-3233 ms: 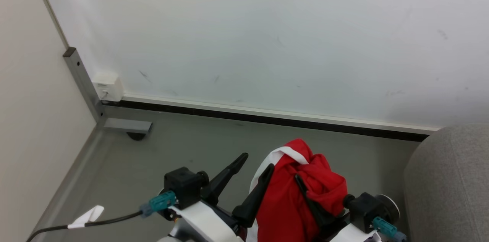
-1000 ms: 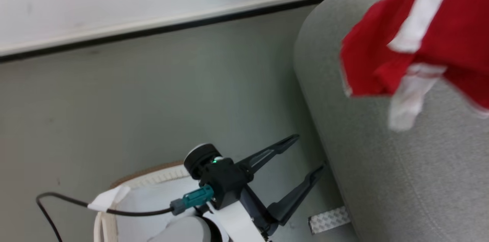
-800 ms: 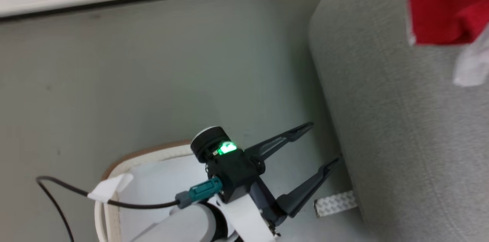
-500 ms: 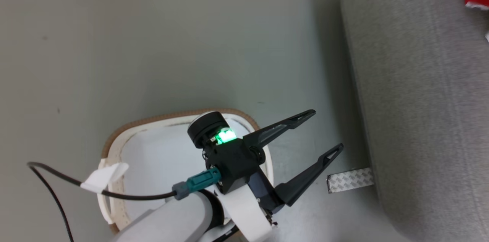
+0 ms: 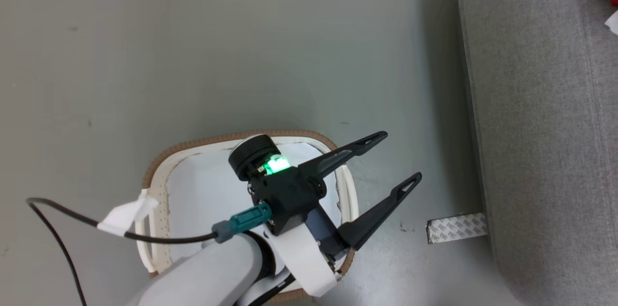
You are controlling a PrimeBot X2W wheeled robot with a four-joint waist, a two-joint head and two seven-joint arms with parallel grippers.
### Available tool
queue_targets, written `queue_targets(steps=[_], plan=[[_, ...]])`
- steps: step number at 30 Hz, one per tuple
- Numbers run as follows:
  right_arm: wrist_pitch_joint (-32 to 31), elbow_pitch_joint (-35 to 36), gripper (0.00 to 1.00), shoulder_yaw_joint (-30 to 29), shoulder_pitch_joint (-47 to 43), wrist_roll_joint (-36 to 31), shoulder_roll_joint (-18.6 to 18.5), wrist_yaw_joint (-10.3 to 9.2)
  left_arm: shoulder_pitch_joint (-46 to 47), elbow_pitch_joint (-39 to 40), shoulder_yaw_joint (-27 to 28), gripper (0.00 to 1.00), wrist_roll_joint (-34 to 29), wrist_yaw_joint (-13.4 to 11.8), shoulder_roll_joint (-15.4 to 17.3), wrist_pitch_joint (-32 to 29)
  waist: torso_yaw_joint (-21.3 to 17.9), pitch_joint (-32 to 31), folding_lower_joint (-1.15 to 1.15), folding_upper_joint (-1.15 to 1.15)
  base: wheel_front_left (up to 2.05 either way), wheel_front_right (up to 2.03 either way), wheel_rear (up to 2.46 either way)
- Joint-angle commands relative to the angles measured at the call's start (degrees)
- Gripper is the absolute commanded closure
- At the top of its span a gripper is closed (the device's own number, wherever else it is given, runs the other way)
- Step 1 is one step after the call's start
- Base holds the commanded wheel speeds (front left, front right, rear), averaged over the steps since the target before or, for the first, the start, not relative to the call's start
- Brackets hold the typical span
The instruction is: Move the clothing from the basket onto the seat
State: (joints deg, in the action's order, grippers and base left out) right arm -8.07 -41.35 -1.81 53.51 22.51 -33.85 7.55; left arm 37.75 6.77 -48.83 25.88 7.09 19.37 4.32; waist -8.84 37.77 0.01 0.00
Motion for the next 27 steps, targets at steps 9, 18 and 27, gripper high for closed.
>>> queue_targets(steps=[9,18,27], plan=[[-3.04,-5.35,0.00,2.82,-1.90,1.78,1.41,-0.12,-1.95,-2.12,-0.18,0.00,1.57,-0.88,-0.16,1.82,-1.05,-7.28,-0.01,0.00,0.00,0.00,0.00],[-7.87,-2.65,0.00,11.35,-6.05,2.44,-3.57,-0.13,-6.66,-5.19,0.66,0.00,3.99,-3.03,-0.93,4.64,-2.17,-20.79,-0.01,0.00,0.00,0.00,0.00],[-8.32,10.57,0.00,15.11,-11.23,7.04,-9.84,-0.12,-12.11,-6.99,5.22,0.00,7.59,-7.80,-0.13,7.74,1.17,-32.49,-0.01,0.00,0.00,0.00,0.00]])
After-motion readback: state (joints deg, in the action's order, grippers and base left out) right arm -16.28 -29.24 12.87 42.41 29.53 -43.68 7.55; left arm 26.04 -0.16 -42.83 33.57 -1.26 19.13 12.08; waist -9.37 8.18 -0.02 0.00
